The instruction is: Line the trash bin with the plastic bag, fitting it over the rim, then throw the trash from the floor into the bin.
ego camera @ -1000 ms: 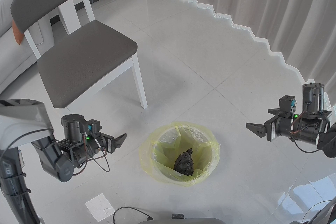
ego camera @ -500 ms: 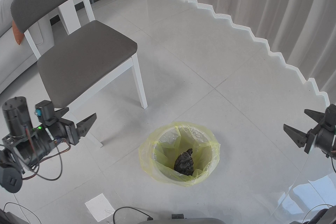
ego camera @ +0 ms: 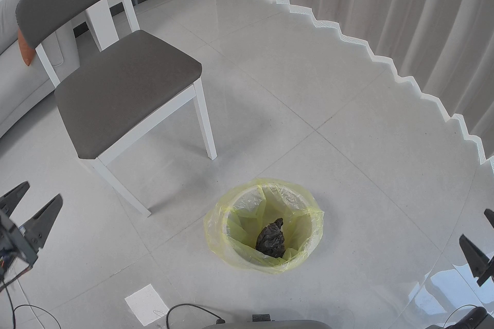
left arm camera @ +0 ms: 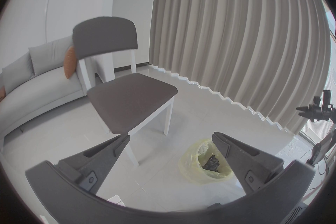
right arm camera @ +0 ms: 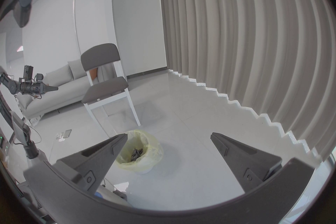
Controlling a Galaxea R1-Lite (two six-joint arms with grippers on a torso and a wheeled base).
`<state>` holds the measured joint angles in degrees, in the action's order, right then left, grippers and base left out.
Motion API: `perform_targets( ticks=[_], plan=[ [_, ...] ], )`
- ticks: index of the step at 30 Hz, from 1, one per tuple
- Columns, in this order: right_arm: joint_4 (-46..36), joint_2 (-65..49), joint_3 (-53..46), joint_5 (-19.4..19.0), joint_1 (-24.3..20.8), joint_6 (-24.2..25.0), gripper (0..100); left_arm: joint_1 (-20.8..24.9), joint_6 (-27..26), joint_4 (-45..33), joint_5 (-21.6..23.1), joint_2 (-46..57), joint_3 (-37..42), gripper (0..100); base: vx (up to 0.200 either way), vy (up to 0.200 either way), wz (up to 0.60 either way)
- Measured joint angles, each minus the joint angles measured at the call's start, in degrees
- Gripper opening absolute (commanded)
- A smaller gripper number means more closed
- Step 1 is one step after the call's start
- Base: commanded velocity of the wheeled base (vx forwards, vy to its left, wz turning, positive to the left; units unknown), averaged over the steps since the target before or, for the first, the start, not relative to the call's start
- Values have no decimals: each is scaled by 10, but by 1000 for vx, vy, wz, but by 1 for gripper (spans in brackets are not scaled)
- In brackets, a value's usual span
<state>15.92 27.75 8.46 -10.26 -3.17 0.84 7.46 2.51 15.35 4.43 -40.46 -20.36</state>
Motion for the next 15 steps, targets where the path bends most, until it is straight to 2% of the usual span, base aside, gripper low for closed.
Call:
perform_targets(
  ticks=[4,10,12,15],
  plan=[
    [-83,-98,-15,-24,10,19,100,-20,7,-125,1,120,-6,100,0,0,0],
    [-132,-202,-47,-43,21,26,100,-49,13,-249,2,266,-18,100,0,0,0],
    [-133,-223,-57,-39,24,20,100,-58,14,-270,-1,304,-19,100,0,0,0],
    [-133,-245,-68,-8,27,0,100,-66,15,-288,-22,347,-18,100,0,0,0]
  ],
)
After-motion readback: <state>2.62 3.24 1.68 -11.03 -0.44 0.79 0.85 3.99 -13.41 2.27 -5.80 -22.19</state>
